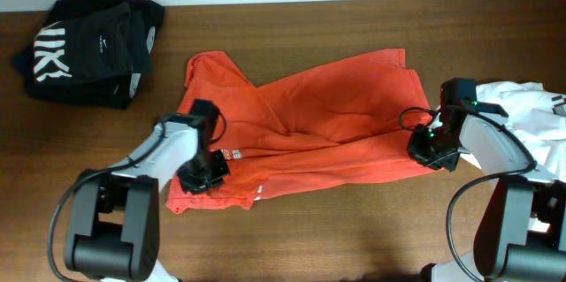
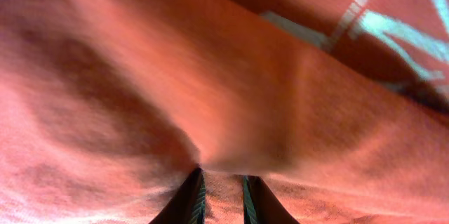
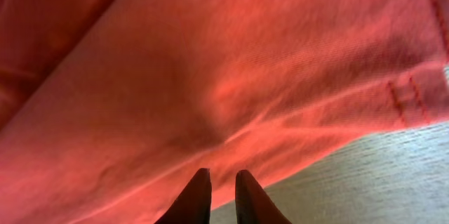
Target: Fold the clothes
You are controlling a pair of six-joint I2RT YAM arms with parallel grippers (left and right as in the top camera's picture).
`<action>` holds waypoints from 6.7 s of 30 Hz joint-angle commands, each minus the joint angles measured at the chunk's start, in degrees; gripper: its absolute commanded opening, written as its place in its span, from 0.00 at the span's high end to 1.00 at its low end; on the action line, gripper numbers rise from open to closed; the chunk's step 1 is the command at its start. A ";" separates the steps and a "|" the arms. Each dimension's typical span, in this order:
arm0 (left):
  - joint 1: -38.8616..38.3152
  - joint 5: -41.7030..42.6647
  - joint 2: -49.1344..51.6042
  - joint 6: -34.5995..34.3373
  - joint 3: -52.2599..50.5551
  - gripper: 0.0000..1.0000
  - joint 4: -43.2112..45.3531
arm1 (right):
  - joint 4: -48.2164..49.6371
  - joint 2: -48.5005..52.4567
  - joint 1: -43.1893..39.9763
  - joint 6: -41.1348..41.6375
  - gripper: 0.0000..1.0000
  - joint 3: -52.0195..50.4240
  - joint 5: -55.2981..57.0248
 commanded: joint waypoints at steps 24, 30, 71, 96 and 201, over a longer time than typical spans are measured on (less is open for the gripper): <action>19.93 -13.00 3.74 3.50 -0.72 0.86 -5.05 | -0.22 -0.15 9.05 11.21 0.96 -9.77 2.91; 19.93 -11.08 -2.80 1.55 -0.72 0.98 -16.06 | -9.27 -1.14 -2.60 11.21 0.96 -8.46 8.35; 17.29 10.88 6.91 32.98 8.79 0.99 50.16 | -22.05 -12.70 8.11 -8.41 0.01 21.33 -4.72; 17.29 5.53 0.87 33.03 8.70 0.99 37.16 | 27.36 22.38 13.44 -10.71 0.17 21.40 9.60; 12.35 14.43 -6.10 37.11 10.08 0.01 -13.60 | -21.68 14.86 -8.70 -18.58 0.96 24.20 -8.39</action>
